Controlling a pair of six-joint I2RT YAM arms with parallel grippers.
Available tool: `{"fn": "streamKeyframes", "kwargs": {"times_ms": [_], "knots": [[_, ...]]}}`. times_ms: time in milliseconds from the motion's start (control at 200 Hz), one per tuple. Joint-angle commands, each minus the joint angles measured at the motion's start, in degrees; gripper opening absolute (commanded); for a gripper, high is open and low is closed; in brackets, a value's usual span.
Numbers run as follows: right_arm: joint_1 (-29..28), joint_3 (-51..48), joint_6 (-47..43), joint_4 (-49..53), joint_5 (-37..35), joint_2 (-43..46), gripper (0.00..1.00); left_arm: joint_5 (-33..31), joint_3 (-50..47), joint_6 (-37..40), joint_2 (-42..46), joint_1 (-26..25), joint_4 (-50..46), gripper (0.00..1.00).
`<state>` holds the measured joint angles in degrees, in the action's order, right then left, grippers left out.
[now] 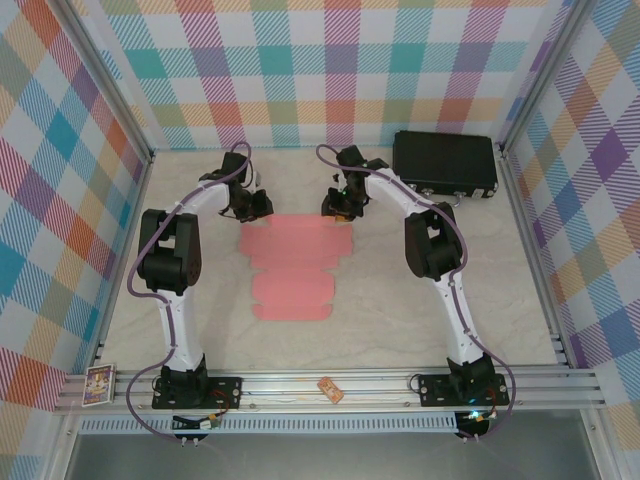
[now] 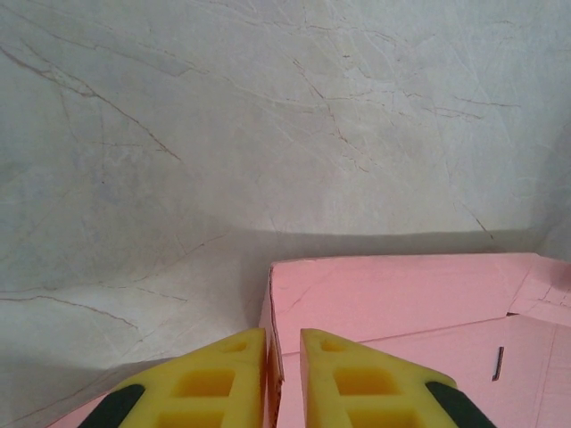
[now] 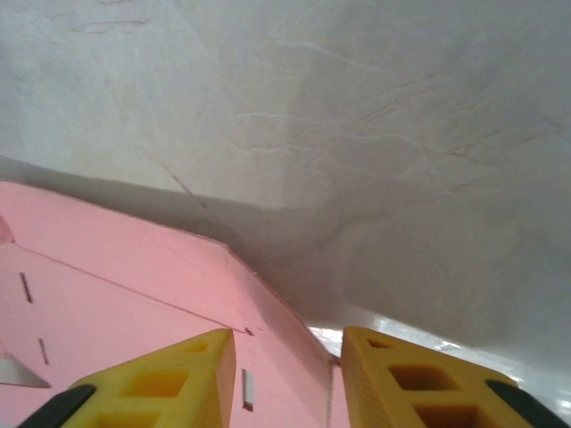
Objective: Fold the paper box
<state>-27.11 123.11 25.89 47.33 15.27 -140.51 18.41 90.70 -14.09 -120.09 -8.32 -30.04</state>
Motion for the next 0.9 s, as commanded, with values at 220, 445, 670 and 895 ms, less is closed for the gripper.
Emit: {"fn": "streamKeyframes", "kwargs": {"times_ms": [220,445,670,895], "knots": [[-0.94,0.82,-0.84,-0.79,4.43,4.44,0.32,0.91,-0.34,-0.67,0.25,0.62,-0.39,0.18],[-1.28,0.81,-0.25,-3.55,8.40,3.67,0.32,3.09,-0.93,-0.96,0.21,0.63,0.69,0.18],[-1.34,2.54,1.42,-5.62,11.42,1.33,0.32,5.38,-0.91,-1.08,-0.12,0.67,1.20,0.22],[-1.34,3.02,2.65,-7.45,13.71,-0.19,0.33,6.88,-1.12,-1.40,-0.71,0.67,1.98,0.24]]}}
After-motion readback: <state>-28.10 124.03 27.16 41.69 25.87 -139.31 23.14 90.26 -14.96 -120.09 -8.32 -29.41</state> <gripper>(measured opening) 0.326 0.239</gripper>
